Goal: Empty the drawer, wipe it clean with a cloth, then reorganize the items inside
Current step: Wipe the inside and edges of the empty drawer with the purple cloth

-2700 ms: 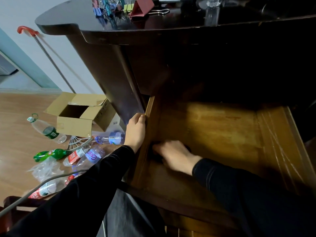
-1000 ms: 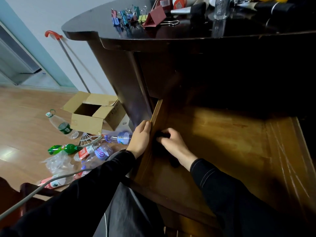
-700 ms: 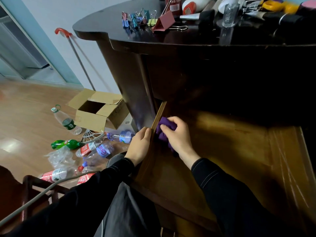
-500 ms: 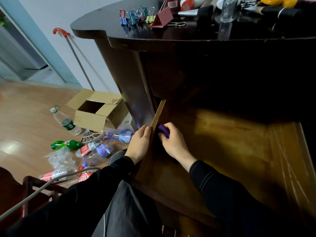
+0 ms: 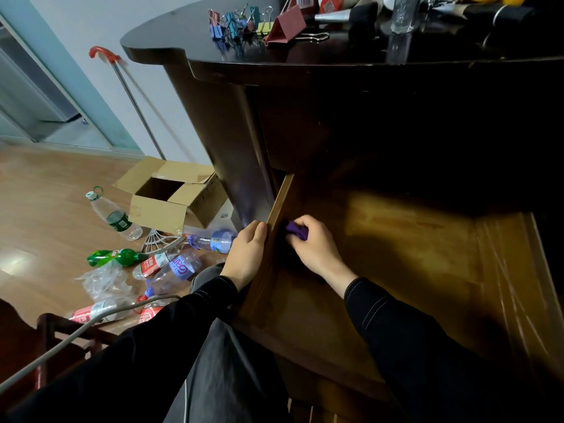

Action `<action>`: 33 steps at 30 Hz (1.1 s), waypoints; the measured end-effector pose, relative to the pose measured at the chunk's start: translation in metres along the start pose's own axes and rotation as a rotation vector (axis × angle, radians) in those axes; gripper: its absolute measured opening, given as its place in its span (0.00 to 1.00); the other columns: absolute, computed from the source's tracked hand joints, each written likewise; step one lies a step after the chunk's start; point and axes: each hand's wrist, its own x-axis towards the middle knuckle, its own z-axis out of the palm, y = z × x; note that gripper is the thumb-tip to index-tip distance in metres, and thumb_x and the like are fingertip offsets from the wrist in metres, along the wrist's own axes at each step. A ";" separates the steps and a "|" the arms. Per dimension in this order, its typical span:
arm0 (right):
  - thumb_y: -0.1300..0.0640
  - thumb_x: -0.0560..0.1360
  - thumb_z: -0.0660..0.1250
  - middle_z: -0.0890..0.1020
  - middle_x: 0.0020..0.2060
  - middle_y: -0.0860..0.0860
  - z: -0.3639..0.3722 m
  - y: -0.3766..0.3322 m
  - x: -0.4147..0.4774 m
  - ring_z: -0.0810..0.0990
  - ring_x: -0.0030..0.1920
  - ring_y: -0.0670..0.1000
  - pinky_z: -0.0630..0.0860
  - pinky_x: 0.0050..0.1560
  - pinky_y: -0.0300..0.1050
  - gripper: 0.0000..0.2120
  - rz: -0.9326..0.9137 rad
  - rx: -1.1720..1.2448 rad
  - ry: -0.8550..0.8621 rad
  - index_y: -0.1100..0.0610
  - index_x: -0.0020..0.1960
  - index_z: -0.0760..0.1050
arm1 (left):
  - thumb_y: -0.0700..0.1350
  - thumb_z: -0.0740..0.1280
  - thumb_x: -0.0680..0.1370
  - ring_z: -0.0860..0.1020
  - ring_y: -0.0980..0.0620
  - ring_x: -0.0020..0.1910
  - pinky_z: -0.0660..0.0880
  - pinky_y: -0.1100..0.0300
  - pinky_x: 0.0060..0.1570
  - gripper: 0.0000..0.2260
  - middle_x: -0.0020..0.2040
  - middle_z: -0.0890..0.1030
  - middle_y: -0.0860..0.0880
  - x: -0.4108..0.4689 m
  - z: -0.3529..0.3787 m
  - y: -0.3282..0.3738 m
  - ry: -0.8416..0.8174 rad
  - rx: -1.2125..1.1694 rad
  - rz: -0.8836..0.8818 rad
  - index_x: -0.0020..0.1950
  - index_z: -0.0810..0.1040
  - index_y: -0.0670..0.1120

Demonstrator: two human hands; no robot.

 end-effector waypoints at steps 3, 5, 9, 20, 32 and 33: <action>0.57 0.78 0.70 0.78 0.52 0.45 0.007 -0.013 -0.004 0.78 0.51 0.43 0.77 0.44 0.30 0.11 -0.124 0.098 0.096 0.53 0.60 0.75 | 0.51 0.53 0.86 0.77 0.49 0.57 0.71 0.53 0.59 0.15 0.56 0.80 0.47 0.000 0.001 0.001 0.024 -0.019 0.028 0.57 0.78 0.49; 0.57 0.79 0.69 0.78 0.56 0.48 0.016 -0.010 -0.010 0.78 0.56 0.46 0.79 0.54 0.39 0.13 -0.116 0.063 0.075 0.53 0.62 0.73 | 0.51 0.54 0.86 0.77 0.49 0.55 0.71 0.54 0.57 0.14 0.54 0.80 0.46 -0.001 0.000 0.001 0.032 -0.015 0.036 0.55 0.78 0.48; 0.57 0.80 0.67 0.78 0.61 0.51 0.016 0.003 -0.016 0.77 0.62 0.53 0.76 0.64 0.53 0.14 0.139 0.010 -0.140 0.54 0.65 0.72 | 0.51 0.53 0.86 0.77 0.47 0.55 0.72 0.48 0.62 0.15 0.55 0.80 0.44 -0.002 -0.001 0.002 0.016 -0.008 0.022 0.56 0.78 0.46; 0.58 0.80 0.67 0.78 0.62 0.53 0.025 0.008 -0.018 0.77 0.63 0.55 0.74 0.62 0.49 0.15 0.105 -0.136 -0.169 0.54 0.64 0.71 | 0.51 0.53 0.86 0.77 0.48 0.57 0.71 0.51 0.63 0.16 0.56 0.80 0.45 -0.002 -0.001 0.004 0.003 -0.014 0.002 0.58 0.77 0.46; 0.58 0.79 0.67 0.75 0.64 0.52 0.023 0.006 -0.020 0.76 0.64 0.56 0.74 0.64 0.52 0.18 0.113 -0.199 -0.237 0.52 0.67 0.69 | 0.51 0.53 0.86 0.77 0.47 0.56 0.71 0.47 0.65 0.15 0.56 0.80 0.44 -0.004 -0.001 0.006 0.017 -0.011 0.005 0.58 0.77 0.46; 0.59 0.78 0.67 0.76 0.65 0.52 0.019 0.007 -0.018 0.75 0.65 0.56 0.73 0.65 0.52 0.19 0.143 -0.243 -0.260 0.52 0.68 0.69 | 0.51 0.53 0.86 0.77 0.46 0.56 0.71 0.47 0.65 0.15 0.56 0.80 0.44 -0.005 -0.001 0.006 0.020 -0.014 0.009 0.57 0.77 0.46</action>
